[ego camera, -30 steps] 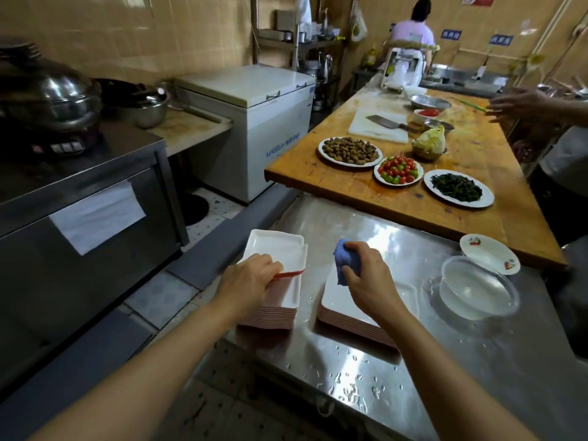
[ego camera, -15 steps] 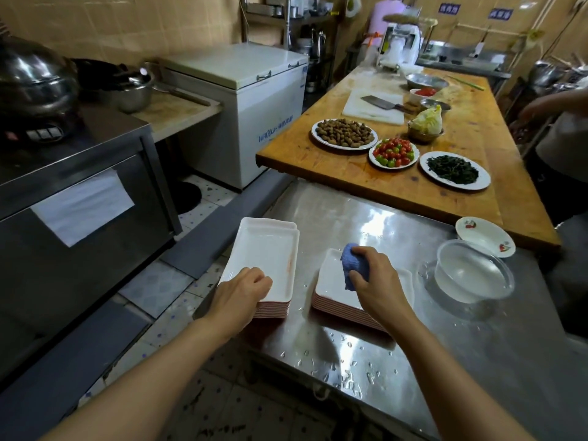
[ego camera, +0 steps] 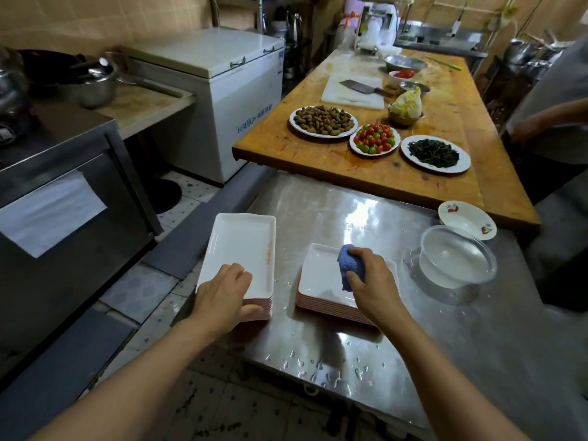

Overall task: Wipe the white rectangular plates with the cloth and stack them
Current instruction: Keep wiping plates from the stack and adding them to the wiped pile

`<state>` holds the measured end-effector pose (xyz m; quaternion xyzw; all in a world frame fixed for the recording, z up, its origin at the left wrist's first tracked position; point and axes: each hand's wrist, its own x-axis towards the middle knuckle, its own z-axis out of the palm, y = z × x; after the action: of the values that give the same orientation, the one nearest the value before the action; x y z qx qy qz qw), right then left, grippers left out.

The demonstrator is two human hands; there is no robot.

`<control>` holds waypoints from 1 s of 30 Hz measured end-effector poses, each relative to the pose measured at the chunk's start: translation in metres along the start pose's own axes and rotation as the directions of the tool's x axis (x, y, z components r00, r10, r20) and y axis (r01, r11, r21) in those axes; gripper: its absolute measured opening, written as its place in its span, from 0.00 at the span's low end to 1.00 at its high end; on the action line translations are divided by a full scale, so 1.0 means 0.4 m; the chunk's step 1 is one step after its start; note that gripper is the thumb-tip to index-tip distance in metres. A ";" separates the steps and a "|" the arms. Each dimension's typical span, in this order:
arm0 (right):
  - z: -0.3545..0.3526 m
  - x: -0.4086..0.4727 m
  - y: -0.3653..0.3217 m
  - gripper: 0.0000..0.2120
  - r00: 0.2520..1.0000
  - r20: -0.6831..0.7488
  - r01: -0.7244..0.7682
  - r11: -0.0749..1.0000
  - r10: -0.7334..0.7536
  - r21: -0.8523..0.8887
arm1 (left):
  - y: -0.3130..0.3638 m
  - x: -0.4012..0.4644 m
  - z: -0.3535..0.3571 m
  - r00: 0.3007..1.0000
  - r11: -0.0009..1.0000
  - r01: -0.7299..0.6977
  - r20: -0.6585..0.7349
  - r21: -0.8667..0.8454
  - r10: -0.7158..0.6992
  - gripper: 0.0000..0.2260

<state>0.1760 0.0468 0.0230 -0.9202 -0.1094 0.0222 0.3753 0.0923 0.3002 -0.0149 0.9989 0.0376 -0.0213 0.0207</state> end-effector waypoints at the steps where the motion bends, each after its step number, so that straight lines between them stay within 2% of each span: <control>1: -0.003 0.002 0.006 0.19 1.000 0.000 -0.005 1.000 0.005 -0.001 | 0.010 0.009 -0.006 1.000 1.000 0.023 -0.005 -0.001 -0.023 0.21; 4: -0.015 0.007 0.029 0.20 1.000 -0.011 -0.028 1.000 0.028 -0.008 | 0.058 0.054 -0.029 0.996 0.997 0.045 -0.072 -0.062 -0.050 0.23; 6: -0.027 0.010 0.050 0.20 0.998 -0.034 -0.050 0.999 0.049 -0.020 | 0.103 0.089 -0.039 0.990 0.986 -0.001 -0.141 -0.167 -0.023 0.21; 8: -0.040 0.011 0.074 0.20 0.995 -0.073 -0.069 0.997 0.066 -0.039 | 0.153 0.122 -0.037 0.989 0.958 -0.035 -0.149 -0.283 -0.008 0.19; 12: -0.051 0.013 0.124 0.21 0.987 -0.107 -0.129 0.990 0.122 -0.054 | 0.232 0.183 -0.008 0.999 0.939 0.023 -0.020 -0.342 -0.032 0.20; 20: -0.013 0.021 0.177 0.20 0.989 -0.039 -0.147 0.979 0.143 -0.138 | 0.256 0.251 0.046 0.969 0.917 0.207 0.199 -0.340 -0.145 0.17; 22: -0.001 0.022 0.189 0.20 0.994 0.000 -0.104 0.967 0.107 -0.234 | 0.255 0.257 0.059 0.963 0.911 0.225 0.223 -0.345 -0.154 0.14; 25: 0.013 0.009 0.203 0.21 0.997 0.052 -0.029 0.889 0.060 -0.458 | 0.256 0.255 0.080 0.957 0.911 0.242 0.238 -0.335 -0.167 0.12; 27: 0.015 -0.006 0.209 0.18 0.999 0.041 -0.007 0.877 0.030 -0.481 | 0.258 0.252 0.091 0.954 0.907 0.251 0.246 -0.339 -0.173 0.14; 30: 0.019 -0.033 0.220 0.14 0.992 0.124 0.042 0.881 0.019 -0.471 | 0.258 0.251 0.101 0.955 0.896 0.258 0.237 -0.361 -0.179 0.15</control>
<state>0.1783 -0.0118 -0.0443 -0.9800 -0.1402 0.0502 0.1322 0.1985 0.2030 -0.0555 0.9571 0.1513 -0.1145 0.2191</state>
